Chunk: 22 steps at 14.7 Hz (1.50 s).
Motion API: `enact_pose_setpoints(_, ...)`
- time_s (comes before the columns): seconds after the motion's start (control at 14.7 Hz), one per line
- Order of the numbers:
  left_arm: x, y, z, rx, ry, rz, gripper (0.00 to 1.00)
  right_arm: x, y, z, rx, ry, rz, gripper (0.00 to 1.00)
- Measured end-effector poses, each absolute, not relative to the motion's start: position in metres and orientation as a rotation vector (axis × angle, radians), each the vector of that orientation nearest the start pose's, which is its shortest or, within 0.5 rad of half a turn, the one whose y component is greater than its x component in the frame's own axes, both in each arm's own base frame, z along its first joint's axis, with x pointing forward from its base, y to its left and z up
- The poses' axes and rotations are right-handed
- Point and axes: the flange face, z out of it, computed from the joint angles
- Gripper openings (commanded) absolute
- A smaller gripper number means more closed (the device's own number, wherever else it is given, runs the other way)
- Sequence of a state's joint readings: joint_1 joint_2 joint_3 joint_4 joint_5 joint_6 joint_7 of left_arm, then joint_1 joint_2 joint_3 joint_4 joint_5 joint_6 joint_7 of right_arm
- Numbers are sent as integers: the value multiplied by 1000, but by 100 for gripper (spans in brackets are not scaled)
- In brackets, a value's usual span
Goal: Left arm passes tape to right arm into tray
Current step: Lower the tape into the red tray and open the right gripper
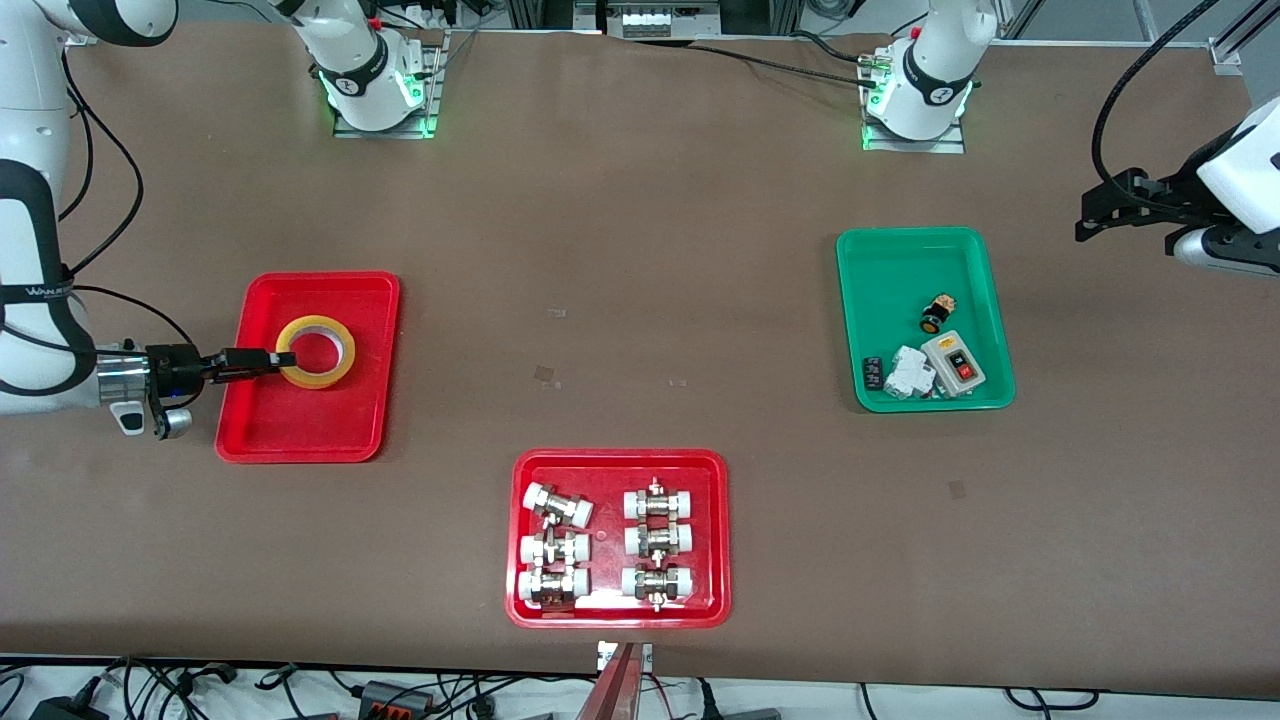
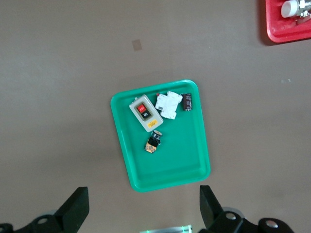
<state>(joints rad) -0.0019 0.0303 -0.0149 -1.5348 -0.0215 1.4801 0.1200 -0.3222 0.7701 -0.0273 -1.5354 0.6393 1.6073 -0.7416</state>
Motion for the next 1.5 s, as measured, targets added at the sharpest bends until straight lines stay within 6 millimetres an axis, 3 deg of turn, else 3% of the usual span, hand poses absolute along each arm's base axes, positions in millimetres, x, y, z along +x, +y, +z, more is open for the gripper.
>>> enact_pose_setpoints(0.2, 542, -11, 615, -3150, 209, 101, 100, 614, -157, 177, -2265, -159, 330, 32)
enact_pose_setpoints(0.27, 538, -11, 615, -3150, 185, 88, 100, 613, -157, 176, -2264, -157, 331, 50)
enact_pose_setpoints(0.41, 530, -12, 617, -3152, 131, 74, 100, 612, -158, 171, -2260, -153, 338, 100)
enact_pose_setpoints(0.68, 529, -13, 618, -3152, 107, 50, 100, 610, -154, 160, -2249, -155, 352, 100)
enact_pose_setpoints(1.16, 531, -7, 630, -3152, 83, -46, 100, 618, -150, 162, -2347, -233, 364, 100)
enact_pose_setpoints(1.36, 529, 1, 637, -3153, 60, -41, 100, 626, -151, 184, -2424, -312, 360, 100)
enact_pose_setpoints(1.5, 527, 7, 637, -3153, 41, -20, 100, 635, -150, 224, -2517, -411, 354, 100)
